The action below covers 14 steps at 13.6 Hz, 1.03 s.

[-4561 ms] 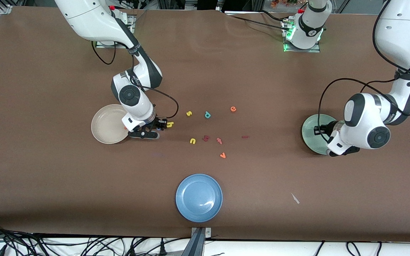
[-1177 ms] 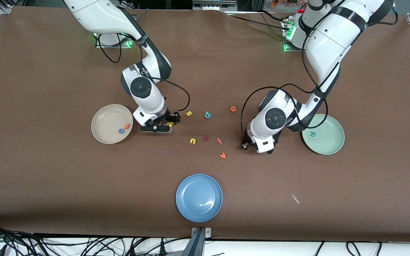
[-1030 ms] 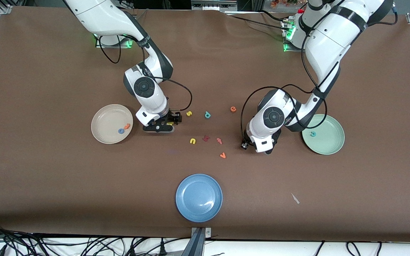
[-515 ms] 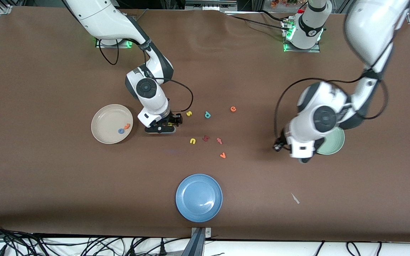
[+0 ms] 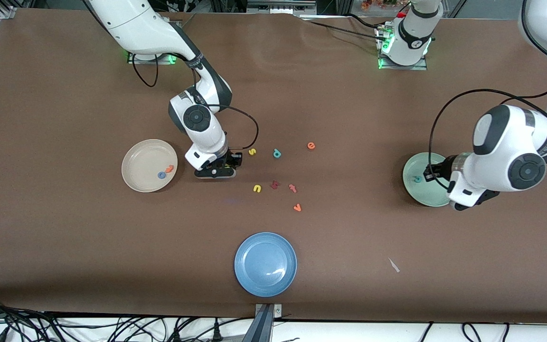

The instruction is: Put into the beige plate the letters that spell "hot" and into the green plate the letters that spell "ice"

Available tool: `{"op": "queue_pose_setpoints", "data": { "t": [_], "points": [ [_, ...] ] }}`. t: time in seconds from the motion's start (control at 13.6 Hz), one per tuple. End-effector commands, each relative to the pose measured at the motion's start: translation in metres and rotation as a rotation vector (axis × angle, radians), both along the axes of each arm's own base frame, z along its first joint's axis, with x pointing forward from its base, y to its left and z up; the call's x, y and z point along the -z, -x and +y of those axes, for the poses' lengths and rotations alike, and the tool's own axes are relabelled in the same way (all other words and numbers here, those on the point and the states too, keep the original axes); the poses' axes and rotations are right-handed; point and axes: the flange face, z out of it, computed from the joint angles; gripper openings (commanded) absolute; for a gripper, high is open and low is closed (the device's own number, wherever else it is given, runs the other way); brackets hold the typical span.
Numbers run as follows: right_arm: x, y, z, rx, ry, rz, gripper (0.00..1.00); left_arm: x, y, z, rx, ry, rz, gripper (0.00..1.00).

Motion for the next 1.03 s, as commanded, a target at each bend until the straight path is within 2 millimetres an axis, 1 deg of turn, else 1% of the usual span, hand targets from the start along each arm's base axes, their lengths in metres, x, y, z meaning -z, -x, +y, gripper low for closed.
{"op": "queue_pose_setpoints", "data": {
  "t": [0.0,0.07,0.22,0.29,0.37,0.44,0.51,0.59,0.66,0.74,0.88,0.96],
  "points": [
    [0.007,0.005,0.001,-0.003,0.007,0.001,0.30,0.016,0.005,0.005,0.037,0.041,0.022,0.00],
    [0.006,0.005,0.002,-0.007,0.008,-0.001,0.25,0.026,0.008,0.006,0.045,0.052,0.029,0.00],
    [0.001,0.004,0.001,-0.014,0.009,-0.004,0.24,0.043,0.012,0.012,0.050,0.066,0.035,0.00],
    [-0.007,0.001,0.000,-0.031,0.006,-0.015,0.24,0.048,0.012,0.013,0.050,0.073,0.033,0.00],
    [-0.018,-0.003,-0.006,-0.048,0.017,-0.013,0.24,0.055,0.014,0.013,0.050,0.077,0.043,0.00],
    [-0.030,-0.010,-0.017,-0.065,0.039,0.006,0.24,0.058,0.013,0.012,0.049,0.080,0.040,0.00],
    [-0.042,-0.018,-0.033,-0.080,0.052,0.016,0.24,0.060,0.013,0.013,0.049,0.082,0.037,0.00],
    [-0.056,-0.026,-0.050,-0.101,0.064,0.022,0.24,0.067,0.015,0.014,0.046,0.088,0.046,0.00],
    [-0.071,-0.033,-0.068,-0.126,0.080,0.041,0.24,0.070,0.015,0.017,0.039,0.090,0.044,0.00],
    [-0.084,-0.039,-0.088,-0.159,0.097,0.061,0.24,0.074,0.014,0.016,0.039,0.096,0.038,0.00],
    [-0.104,-0.050,-0.133,-0.215,0.122,0.091,0.24,0.079,0.013,0.016,0.036,0.101,0.038,0.00],
    [-0.110,-0.053,-0.157,-0.237,0.132,0.104,0.24,0.083,0.014,0.014,0.038,0.103,0.038,0.00]
  ]
}}
